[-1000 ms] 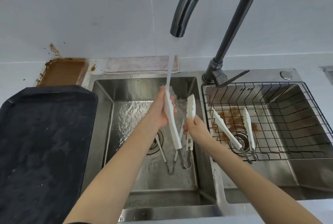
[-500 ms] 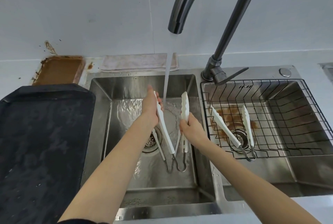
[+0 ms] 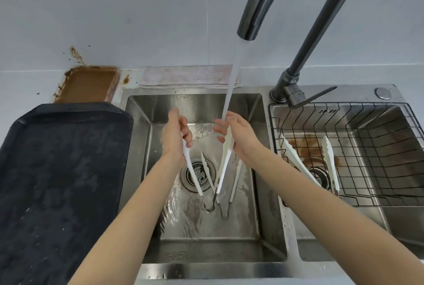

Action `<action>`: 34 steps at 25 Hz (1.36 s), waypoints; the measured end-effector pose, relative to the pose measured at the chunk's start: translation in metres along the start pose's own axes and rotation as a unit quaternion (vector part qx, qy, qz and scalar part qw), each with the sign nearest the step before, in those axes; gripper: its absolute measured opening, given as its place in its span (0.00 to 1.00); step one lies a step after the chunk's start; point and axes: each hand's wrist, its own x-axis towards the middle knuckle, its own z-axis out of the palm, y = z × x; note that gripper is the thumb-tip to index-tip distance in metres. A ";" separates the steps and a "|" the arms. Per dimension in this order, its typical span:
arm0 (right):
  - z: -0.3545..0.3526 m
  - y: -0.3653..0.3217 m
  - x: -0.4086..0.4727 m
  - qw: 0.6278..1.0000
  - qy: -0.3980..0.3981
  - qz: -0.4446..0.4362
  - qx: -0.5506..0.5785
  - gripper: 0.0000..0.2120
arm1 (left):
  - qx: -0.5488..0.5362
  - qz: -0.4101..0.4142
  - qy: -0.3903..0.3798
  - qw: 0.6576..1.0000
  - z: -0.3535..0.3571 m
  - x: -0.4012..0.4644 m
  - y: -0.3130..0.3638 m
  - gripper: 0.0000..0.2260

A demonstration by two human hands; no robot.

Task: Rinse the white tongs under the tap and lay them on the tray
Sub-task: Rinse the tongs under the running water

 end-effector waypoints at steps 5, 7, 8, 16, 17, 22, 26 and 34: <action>0.015 0.003 0.007 0.994 -0.010 -0.057 -0.089 0.09 | -0.008 0.004 0.006 1.000 -0.009 0.003 0.006 0.19; 0.019 -0.001 0.009 0.994 -0.002 -0.052 -0.094 0.13 | -0.023 -0.001 0.005 1.000 -0.009 0.003 0.006 0.18; 0.021 -0.005 0.010 0.994 0.004 -0.048 -0.102 0.14 | -0.031 -0.001 0.003 1.000 -0.009 0.003 0.006 0.18; 0.014 -0.024 0.013 0.991 -0.120 0.024 0.052 0.18 | -0.082 -0.034 -0.018 0.996 -0.005 0.009 0.006 0.16; 0.010 -0.026 0.011 0.987 -0.150 0.022 0.059 0.14 | -0.091 -0.049 -0.018 0.994 -0.007 0.012 0.004 0.15; 0.006 -0.037 0.002 0.981 -0.182 0.022 0.056 0.10 | -0.157 -0.133 -0.030 0.978 -0.014 0.021 -0.010 0.14; 0.011 -0.034 0.006 0.997 -0.064 0.007 -0.039 0.15 | -0.160 -0.157 -0.035 0.974 -0.004 0.017 -0.018 0.16; -0.010 -0.016 -0.010 0.935 0.036 -0.161 -0.313 0.17 | 0.012 -0.111 -0.148 0.983 0.047 0.003 -0.006 0.20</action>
